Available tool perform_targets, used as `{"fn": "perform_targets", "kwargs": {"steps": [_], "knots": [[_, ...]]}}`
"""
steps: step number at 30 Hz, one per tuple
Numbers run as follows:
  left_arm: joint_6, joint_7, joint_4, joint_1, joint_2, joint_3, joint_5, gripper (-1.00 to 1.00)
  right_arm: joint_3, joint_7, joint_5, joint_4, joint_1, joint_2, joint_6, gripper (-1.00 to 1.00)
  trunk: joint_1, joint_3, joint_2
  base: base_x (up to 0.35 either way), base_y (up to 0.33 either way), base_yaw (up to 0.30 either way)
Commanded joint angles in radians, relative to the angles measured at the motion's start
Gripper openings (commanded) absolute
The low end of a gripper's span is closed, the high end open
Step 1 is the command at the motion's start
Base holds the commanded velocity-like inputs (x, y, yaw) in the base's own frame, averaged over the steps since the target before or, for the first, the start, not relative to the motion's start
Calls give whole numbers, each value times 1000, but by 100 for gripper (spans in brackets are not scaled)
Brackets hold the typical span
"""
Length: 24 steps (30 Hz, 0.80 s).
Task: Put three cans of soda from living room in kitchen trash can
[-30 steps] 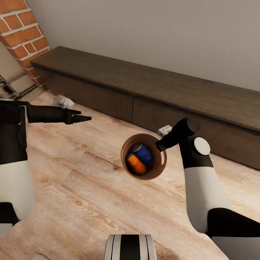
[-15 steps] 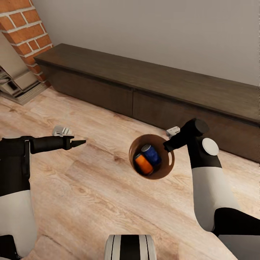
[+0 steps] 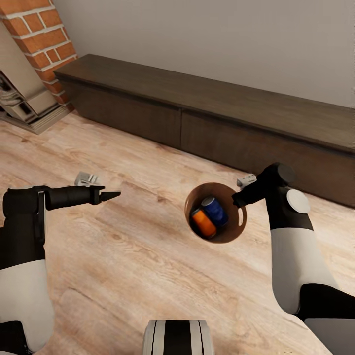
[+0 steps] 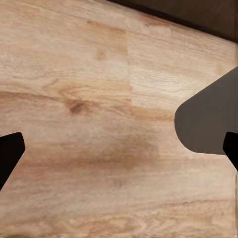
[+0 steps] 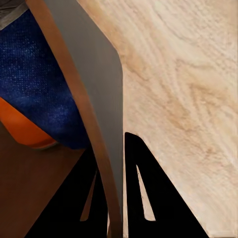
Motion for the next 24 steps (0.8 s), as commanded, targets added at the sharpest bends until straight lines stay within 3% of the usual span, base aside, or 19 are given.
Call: {"fn": "perform_targets", "kwargs": {"steps": [1, 4, 7, 9, 12, 14, 15, 17, 21, 24], "knots": [[0, 0, -1, 0, 0, 0, 0, 100, -3, 8, -7, 0, 0, -1, 5, -100, 0, 0, 0, -325, 0, 0], [1, 0, -2, 0, -1, 0, 1, 100, -8, 8, -7, 0, 2, -4, 5, -100, 0, 0, 0, -325, 0, 0], [1, 0, -2, 0, -1, 0, 1, 100, -10, 8, -8, -1, 3, -26, -8, -100, 0, 0, 0, -316, 0, 0], [1, 0, -2, 0, -4, 0, 1, 100, -13, 8, -29, -2, 3, -73, -56, -100, 0, 0, 0, -179, 0, 0], [1, 0, -2, 0, -6, 0, 1, 100, -21, 8, -141, -1, 5, -186, -95, -100, 0, 0, 0, -61, 0, 0], [2, 0, -1, 0, -7, 0, 0, 100, -20, 8, -182, 1, 5, -229, -101, -100, 0, 0, 0, -26, 0, 0], [2, 0, -1, 0, -8, 0, -1, 100, -19, 8, -212, 5, 6, -267, -104, -100, 0, 0, 0, -15, 0, 0], [3, 1, 0, 0, -16, 0, -4, 100, -17, 8, -237, 15, 6, -308, -106, -100, 0, 0, 0, -10, 0, 0], [2, 38, 0, 9, -41, 0, -8, 100, -13, 8, -250, 46, 6, -343, -97, -100, 0, 0, 0, -4, 0, 0], [1, 106, -1, 53, -49, 0, -5, 100, -15, 8, -191, 113, 7, -350, -79, -100, 0, 0, 0, 0, 0, 0]]}}
